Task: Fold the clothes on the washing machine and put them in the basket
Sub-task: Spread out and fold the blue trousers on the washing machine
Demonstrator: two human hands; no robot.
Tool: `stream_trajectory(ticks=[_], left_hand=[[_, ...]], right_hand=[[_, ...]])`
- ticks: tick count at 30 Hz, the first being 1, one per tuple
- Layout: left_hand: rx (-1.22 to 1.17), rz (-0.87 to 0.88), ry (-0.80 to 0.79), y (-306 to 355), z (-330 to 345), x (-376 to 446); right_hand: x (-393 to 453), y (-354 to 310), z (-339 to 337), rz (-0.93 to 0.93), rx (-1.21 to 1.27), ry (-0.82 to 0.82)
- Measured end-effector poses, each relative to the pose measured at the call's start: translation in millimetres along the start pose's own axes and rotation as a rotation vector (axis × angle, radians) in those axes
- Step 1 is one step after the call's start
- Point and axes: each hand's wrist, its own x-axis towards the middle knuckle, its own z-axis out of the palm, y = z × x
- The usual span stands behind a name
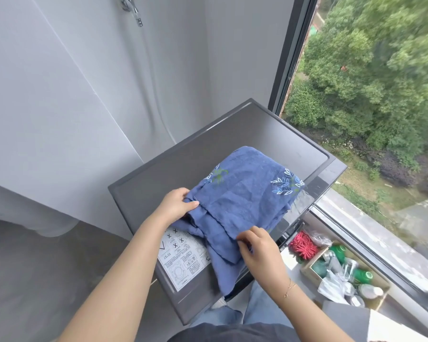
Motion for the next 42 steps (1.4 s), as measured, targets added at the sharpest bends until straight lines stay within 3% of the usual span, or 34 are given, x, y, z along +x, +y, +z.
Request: stream_trajectory(ticks=[3,6,7,11,15,17,20,22,24,27,34,38,42], left_hand=[[-0.044,-0.049,0.007,-3.1,-2.7,-5.6],[-0.303,-0.201,-0.044,-6.2,-10.5,-7.2],[-0.286,-0.229,-0.049,-7.0,-12.7,-7.6],[0.22,-0.145,0.033,-15.5,-8.2,-8.3],[0.244,0.105,0.224,-25.6,-1.2,-15.5],[0.338,0.207,0.074,-25.7,0.0,-20.3],[0.543,0.169,-0.209,-25.4,5.1,-26.5],[0.612,0.159,-0.185,-31.6,9.2,-27.6],[0.466,0.212,-0.095,-35.0,13.7,-29.1],[0.27,0.269,-0.006,-33.0,19.4,-33.5],[0.416,0.178,-0.017,-19.9,17.6,-47.9],[0.5,0.06,-0.182,-7.3,1.2,-55.4],[0.492,0.165,-0.096,28.4,-6.8,-60.4]], right_hand=[[-5.9,-16.5,-13.9,-0.073,0.176,0.081],[-17.9,-19.6,-11.7,-0.136,0.228,0.033],[-22.4,-16.9,-6.9,-0.15,0.194,-0.023],[-32.7,-1.4,7.8,-0.173,0.083,-0.177],[-32.3,3.6,4.9,-0.183,-0.083,-0.185],[-32.1,5.2,2.1,-0.198,-0.154,-0.238],[-30.9,8.0,0.0,-0.214,-0.163,-0.31],[-31.4,10.0,-3.3,-0.204,-0.125,-0.341],[-33.4,11.6,-6.2,-0.194,-0.095,-0.355],[-36.9,13.6,-5.7,-0.194,-0.086,-0.322],[-27.0,10.6,5.7,-0.193,-0.077,-0.166],[-27.8,13.0,-17.5,-0.061,0.186,-0.013],[-13.0,24.6,-42.8,0.14,0.479,0.018]])
